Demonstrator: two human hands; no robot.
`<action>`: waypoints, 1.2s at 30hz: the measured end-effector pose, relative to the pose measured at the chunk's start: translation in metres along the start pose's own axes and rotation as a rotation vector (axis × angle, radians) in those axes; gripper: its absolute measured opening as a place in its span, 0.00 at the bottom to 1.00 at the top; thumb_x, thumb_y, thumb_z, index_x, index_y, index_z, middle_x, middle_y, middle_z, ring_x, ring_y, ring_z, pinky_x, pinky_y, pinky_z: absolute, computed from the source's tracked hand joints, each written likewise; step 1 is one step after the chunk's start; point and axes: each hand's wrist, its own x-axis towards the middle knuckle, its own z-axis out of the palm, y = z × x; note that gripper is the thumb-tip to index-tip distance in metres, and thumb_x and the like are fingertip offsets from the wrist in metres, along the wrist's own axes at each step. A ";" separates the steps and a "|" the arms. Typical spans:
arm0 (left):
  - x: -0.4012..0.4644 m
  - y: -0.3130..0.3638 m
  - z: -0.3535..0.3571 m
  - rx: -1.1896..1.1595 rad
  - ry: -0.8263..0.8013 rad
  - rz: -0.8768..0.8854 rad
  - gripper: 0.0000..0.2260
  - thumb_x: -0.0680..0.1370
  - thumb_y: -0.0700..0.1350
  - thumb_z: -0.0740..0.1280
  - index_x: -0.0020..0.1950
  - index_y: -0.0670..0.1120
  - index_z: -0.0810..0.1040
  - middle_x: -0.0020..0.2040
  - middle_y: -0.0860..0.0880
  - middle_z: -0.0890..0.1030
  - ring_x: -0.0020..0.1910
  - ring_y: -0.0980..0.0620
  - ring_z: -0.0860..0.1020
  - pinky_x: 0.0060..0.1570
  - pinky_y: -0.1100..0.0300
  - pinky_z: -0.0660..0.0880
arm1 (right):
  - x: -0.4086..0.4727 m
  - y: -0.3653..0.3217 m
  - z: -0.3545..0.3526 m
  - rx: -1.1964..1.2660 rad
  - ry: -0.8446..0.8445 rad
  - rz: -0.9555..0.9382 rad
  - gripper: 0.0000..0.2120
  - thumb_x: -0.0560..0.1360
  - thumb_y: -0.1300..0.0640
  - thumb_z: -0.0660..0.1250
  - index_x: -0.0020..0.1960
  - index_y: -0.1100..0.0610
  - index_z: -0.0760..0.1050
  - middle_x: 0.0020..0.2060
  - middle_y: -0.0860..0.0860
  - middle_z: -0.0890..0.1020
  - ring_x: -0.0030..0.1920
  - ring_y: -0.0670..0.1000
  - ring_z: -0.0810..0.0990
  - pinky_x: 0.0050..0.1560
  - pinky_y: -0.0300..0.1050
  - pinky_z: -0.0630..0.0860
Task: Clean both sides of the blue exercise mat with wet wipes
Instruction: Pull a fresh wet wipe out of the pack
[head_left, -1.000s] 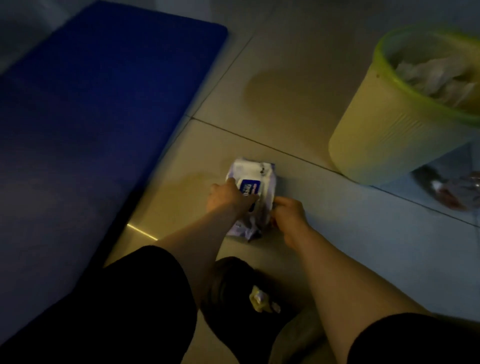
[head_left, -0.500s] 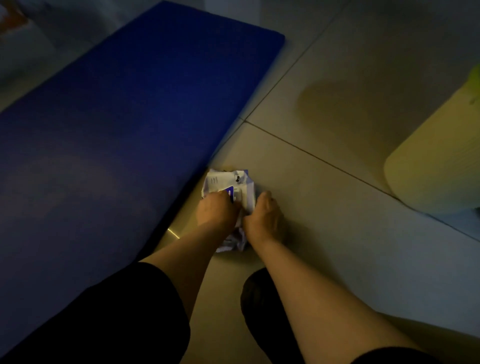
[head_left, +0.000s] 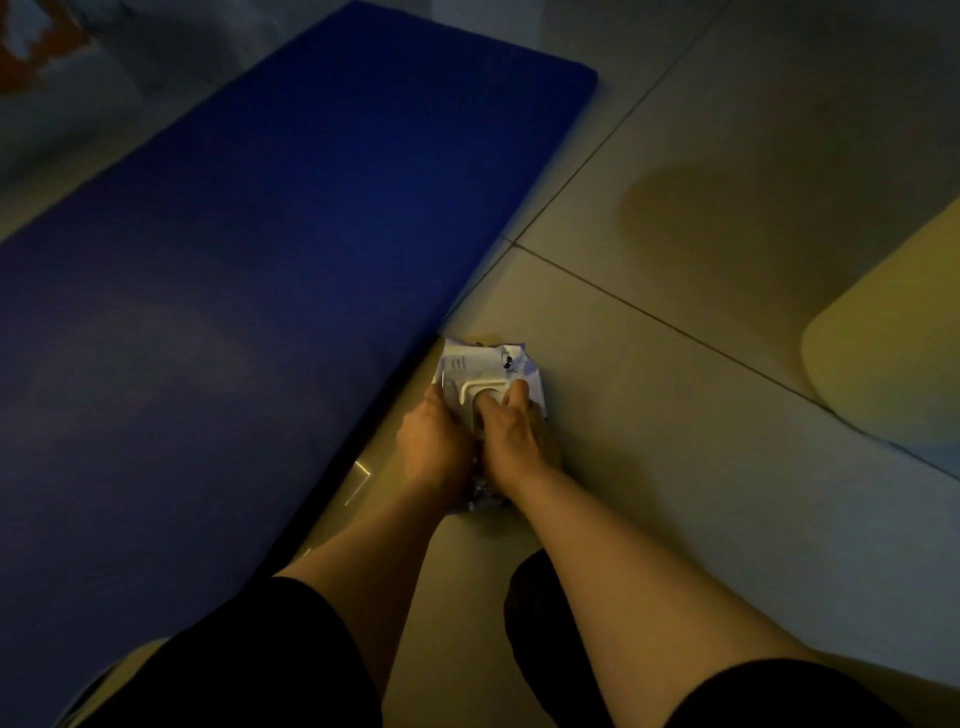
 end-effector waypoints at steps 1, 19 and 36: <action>0.002 -0.001 0.001 0.013 0.013 -0.008 0.15 0.81 0.42 0.61 0.68 0.43 0.70 0.58 0.44 0.78 0.50 0.52 0.76 0.46 0.61 0.72 | 0.000 0.000 -0.001 -0.029 -0.017 -0.014 0.13 0.79 0.58 0.57 0.61 0.59 0.72 0.59 0.58 0.68 0.58 0.60 0.70 0.53 0.50 0.69; 0.002 -0.015 0.003 -0.071 -0.006 0.099 0.21 0.77 0.38 0.64 0.70 0.49 0.69 0.64 0.45 0.69 0.60 0.47 0.72 0.58 0.51 0.75 | -0.004 0.025 -0.022 0.040 0.008 -0.020 0.22 0.72 0.53 0.71 0.64 0.55 0.72 0.63 0.52 0.66 0.57 0.53 0.73 0.56 0.47 0.74; 0.016 -0.022 0.014 0.108 -0.011 0.115 0.14 0.76 0.45 0.69 0.62 0.50 0.76 0.60 0.50 0.71 0.54 0.53 0.72 0.50 0.59 0.74 | 0.018 0.002 -0.051 -0.307 -0.182 -0.274 0.18 0.79 0.50 0.58 0.62 0.61 0.72 0.62 0.60 0.73 0.59 0.60 0.74 0.56 0.52 0.72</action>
